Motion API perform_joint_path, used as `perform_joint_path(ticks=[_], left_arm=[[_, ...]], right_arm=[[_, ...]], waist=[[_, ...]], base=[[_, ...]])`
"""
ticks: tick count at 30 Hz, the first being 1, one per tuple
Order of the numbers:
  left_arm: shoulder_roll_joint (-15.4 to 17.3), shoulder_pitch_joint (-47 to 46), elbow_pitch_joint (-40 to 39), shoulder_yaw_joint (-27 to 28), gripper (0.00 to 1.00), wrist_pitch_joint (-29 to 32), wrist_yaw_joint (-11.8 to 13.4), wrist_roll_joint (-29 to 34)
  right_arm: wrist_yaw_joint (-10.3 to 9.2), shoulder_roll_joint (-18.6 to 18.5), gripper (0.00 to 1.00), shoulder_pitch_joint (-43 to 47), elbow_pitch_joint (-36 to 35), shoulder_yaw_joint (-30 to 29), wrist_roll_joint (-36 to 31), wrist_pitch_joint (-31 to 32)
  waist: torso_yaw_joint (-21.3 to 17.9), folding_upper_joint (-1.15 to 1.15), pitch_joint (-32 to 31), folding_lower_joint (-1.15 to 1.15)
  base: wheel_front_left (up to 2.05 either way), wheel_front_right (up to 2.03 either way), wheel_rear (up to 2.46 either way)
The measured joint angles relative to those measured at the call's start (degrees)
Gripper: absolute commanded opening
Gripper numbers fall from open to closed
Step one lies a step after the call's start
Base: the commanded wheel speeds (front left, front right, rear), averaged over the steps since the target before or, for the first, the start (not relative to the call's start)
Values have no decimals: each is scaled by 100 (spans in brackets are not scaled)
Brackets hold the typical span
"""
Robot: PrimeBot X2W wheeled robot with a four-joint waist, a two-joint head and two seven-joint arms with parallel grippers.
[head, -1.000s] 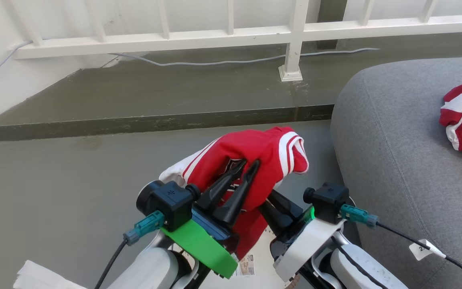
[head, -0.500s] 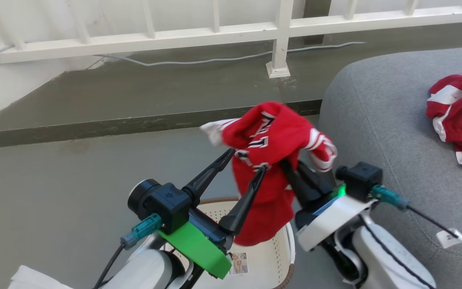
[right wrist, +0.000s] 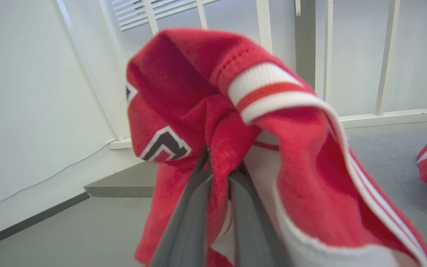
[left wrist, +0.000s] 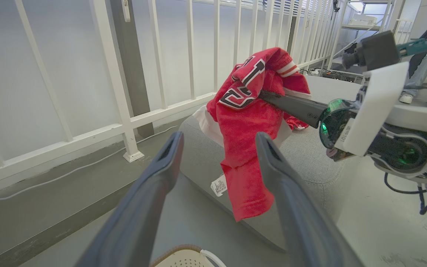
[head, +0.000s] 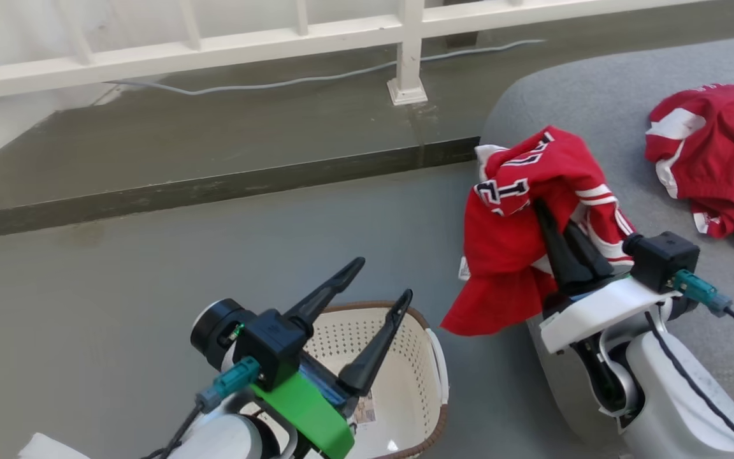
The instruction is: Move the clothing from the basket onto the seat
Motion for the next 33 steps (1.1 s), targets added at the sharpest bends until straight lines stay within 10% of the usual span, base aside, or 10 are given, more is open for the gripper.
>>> perform_joint_path(ticks=[33], left_arm=[[257, -146, -427, -202, 100, 543, 7, 259]], right_arm=[[-229, -127, 0, -109, 64, -984, 210, -158]], waist=[[-1435, 0, 983, 0]], base=[[0, 0, 0]])
